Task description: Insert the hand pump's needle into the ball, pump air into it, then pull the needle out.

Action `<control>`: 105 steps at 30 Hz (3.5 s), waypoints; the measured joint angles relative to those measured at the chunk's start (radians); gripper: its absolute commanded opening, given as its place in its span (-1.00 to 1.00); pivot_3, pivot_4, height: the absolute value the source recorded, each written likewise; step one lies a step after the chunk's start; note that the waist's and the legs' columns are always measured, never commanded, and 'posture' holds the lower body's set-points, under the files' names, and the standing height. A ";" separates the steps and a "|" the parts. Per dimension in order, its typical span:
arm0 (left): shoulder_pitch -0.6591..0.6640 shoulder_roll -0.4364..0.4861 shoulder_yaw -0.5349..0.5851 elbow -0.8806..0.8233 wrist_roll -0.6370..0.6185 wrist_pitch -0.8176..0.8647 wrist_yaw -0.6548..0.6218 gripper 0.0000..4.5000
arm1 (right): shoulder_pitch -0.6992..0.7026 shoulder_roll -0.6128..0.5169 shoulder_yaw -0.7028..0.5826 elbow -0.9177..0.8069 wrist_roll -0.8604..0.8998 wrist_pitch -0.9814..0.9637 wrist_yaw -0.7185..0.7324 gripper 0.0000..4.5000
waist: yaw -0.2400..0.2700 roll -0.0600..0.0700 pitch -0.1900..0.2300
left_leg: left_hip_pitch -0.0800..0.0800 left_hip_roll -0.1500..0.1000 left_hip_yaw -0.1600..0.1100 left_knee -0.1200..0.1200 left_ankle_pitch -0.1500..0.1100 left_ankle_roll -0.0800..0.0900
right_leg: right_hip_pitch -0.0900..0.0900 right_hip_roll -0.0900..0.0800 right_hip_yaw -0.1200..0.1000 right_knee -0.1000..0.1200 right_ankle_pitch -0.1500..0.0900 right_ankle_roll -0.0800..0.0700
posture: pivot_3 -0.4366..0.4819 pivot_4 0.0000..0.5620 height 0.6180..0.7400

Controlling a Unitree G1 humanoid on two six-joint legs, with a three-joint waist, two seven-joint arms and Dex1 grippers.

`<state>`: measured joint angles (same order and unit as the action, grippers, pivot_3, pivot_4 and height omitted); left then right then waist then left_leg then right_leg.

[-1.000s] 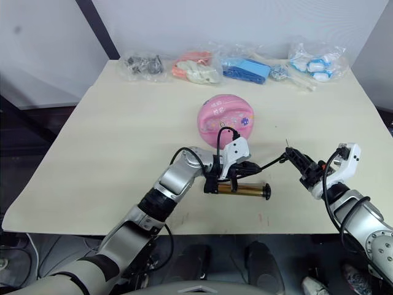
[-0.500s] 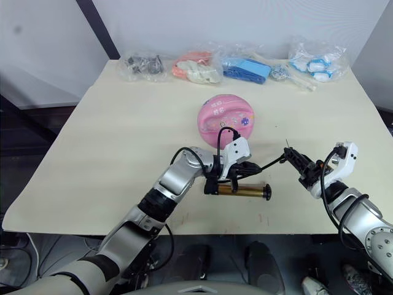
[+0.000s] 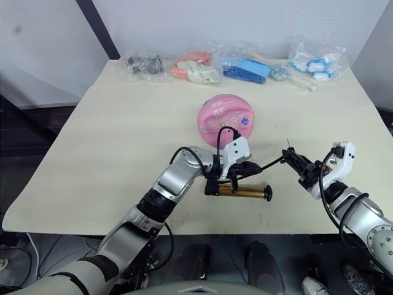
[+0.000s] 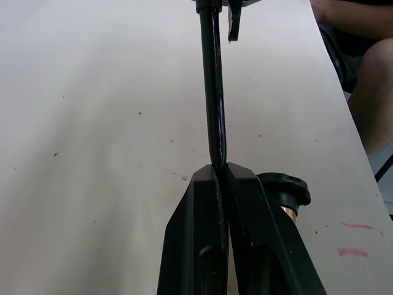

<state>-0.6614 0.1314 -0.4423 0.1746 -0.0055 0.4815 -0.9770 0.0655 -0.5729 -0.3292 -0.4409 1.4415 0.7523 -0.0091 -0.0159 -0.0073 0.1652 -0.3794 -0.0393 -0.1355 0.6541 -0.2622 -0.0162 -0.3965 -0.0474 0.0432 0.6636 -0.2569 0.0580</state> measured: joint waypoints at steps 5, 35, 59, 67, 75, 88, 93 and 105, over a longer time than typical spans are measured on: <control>0.000 0.002 0.000 -0.001 0.000 0.008 0.000 -1.00 | -0.004 -0.001 0.000 0.008 0.000 0.007 0.000 0.08 | 0.000 0.000 0.000 | 0.000 0.000 0.000 0.000 0.000 0.000 | 0.000 0.000 0.000 0.000 0.000 0.000 | -0.05 -0.47 1.00; 0.022 0.109 0.122 -0.096 -0.148 0.102 -0.013 0.55 | -0.070 -0.042 0.010 0.025 0.036 0.073 -0.003 -0.86 | -0.004 0.000 0.000 | 0.000 0.001 0.000 0.000 0.000 0.000 | 0.000 0.000 0.000 0.000 0.000 0.000 | -0.05 -0.47 1.00; -0.249 0.434 0.336 0.263 -0.239 -0.113 -0.210 1.00 | -0.637 0.096 0.244 0.374 0.494 0.235 -0.479 -0.86 | -0.027 -0.002 0.002 | -0.017 0.004 0.001 0.000 0.002 -0.003 | -0.019 -0.001 -0.001 0.002 0.001 -0.002 | -0.05 -0.47 1.00; -0.406 0.381 0.276 0.524 -0.124 -0.290 -0.218 1.00 | -0.590 0.158 0.251 0.414 0.497 0.202 -0.561 -0.86 | -0.030 -0.002 0.002 | -0.018 0.000 0.001 0.000 0.002 -0.003 | -0.020 -0.001 -0.001 0.002 0.001 -0.002 | -0.05 -0.47 1.00; -0.485 0.348 0.241 0.653 -0.033 -0.360 -0.213 1.00 | -0.584 0.168 0.253 0.445 0.497 0.202 -0.587 -0.86 | -0.048 -0.002 0.002 | -0.017 0.000 0.001 0.001 0.001 0.000 | -0.020 -0.001 0.000 0.006 0.001 -0.002 | -0.05 -0.47 1.00; -0.545 0.323 0.206 0.748 0.096 -0.433 -0.140 0.77 | -0.597 0.224 0.263 0.524 0.442 0.196 -0.585 -0.86 | -0.053 -0.002 0.002 | -0.017 -0.001 0.001 0.011 0.000 0.001 | -0.020 0.000 0.001 0.016 0.001 -0.002 | -0.05 -0.47 1.00; -0.530 0.325 0.198 0.752 0.133 -0.499 -0.106 -0.23 | -0.629 0.263 0.265 0.542 0.405 0.187 -0.585 -0.86 | -0.054 -0.002 0.002 | -0.017 -0.001 0.001 0.012 0.000 0.001 | -0.020 0.000 0.001 0.016 0.001 -0.002 | -0.05 -0.47 1.00; -0.517 0.314 0.216 0.774 0.121 -0.472 -0.111 -1.00 | -0.670 0.347 0.263 0.570 0.347 0.182 -0.581 -0.86 | -0.055 -0.002 0.002 | -0.017 -0.001 0.001 0.012 0.000 0.001 | -0.020 0.000 0.001 0.017 0.001 -0.002 | -0.05 -0.47 1.00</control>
<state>-1.1787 0.4452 -0.2264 0.9485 0.1151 0.0095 -1.0882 -0.6049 -0.2258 -0.0660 0.1291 1.7888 0.9343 -0.5902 -0.0714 -0.0096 0.1668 -0.3962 -0.0403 -0.1349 0.6661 -0.2617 -0.0156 -0.4169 -0.0472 0.0437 0.6807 -0.2556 0.0564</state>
